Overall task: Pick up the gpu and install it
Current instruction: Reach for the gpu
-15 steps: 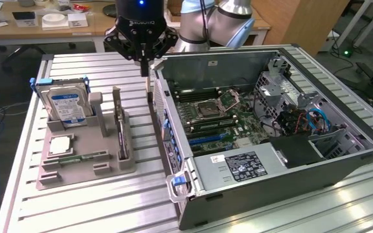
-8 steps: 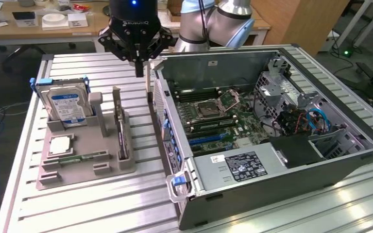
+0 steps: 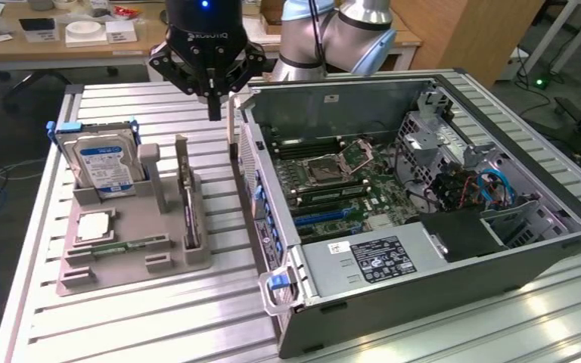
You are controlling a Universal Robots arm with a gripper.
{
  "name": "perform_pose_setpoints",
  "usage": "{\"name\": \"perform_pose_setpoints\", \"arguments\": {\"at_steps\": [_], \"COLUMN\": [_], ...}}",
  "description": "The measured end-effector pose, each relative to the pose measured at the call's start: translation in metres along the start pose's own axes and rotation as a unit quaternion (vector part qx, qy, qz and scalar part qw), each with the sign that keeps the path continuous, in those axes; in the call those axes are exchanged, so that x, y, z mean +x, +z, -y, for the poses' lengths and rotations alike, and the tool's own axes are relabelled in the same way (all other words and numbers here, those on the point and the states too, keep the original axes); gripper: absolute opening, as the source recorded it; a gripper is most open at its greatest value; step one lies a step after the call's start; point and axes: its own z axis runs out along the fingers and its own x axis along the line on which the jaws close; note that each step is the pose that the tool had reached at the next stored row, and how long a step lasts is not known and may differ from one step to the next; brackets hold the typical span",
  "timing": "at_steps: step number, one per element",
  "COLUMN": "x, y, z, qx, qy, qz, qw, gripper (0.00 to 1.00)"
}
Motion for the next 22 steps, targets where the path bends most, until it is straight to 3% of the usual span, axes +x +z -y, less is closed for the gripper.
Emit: {"name": "perform_pose_setpoints", "arguments": {"at_steps": [10, 22], "x": [0.003, 0.023], "y": [0.0000, 0.0007], "z": [0.0002, 0.0020], "qx": [0.0000, 0.0000], "qy": [0.000, 0.000], "qz": [0.0000, 0.0000], "qw": [1.0000, 1.0000], "gripper": [0.11, 0.11]}}
